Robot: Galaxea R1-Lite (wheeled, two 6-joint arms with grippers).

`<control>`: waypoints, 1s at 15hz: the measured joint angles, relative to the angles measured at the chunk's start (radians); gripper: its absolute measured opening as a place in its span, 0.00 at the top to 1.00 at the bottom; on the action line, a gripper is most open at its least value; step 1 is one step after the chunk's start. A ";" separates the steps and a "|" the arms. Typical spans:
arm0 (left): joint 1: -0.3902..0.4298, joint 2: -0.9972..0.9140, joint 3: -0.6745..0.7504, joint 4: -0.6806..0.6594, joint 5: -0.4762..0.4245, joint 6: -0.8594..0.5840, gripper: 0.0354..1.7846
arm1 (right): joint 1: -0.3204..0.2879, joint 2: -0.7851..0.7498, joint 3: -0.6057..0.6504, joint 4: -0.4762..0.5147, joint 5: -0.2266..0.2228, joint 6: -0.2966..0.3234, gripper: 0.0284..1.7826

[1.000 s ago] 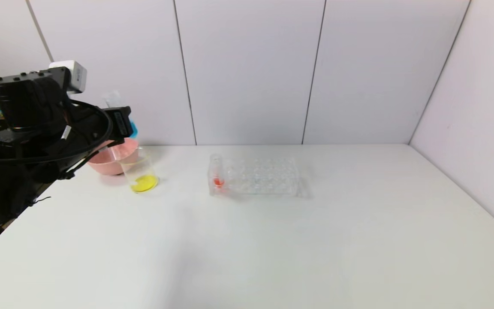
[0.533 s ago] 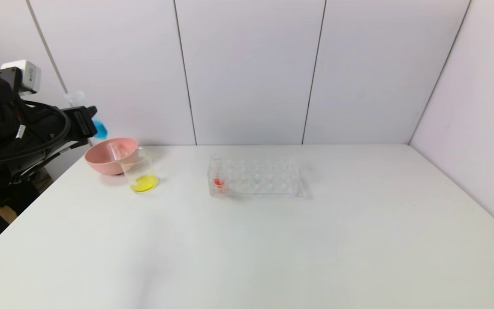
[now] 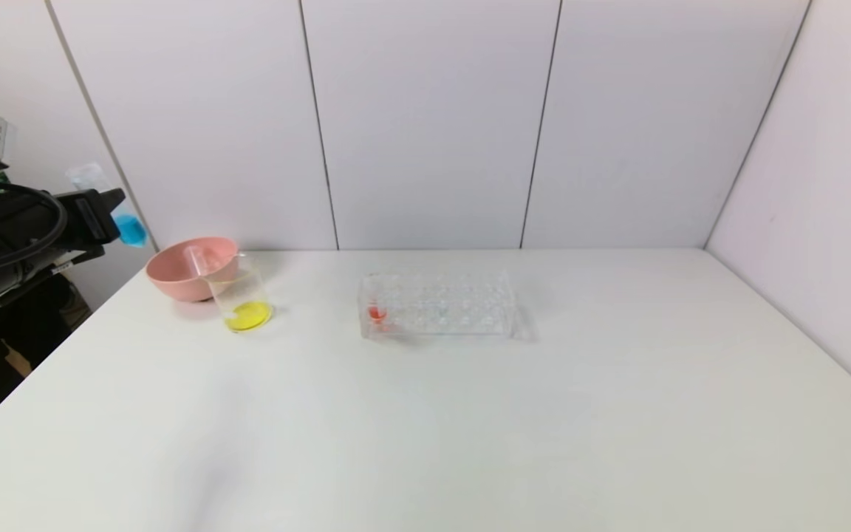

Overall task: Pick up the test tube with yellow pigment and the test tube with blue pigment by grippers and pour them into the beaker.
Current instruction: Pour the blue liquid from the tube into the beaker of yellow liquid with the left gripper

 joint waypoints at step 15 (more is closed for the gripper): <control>0.069 0.054 -0.002 -0.012 -0.065 0.009 0.77 | 0.000 0.000 0.000 0.000 0.000 0.000 0.04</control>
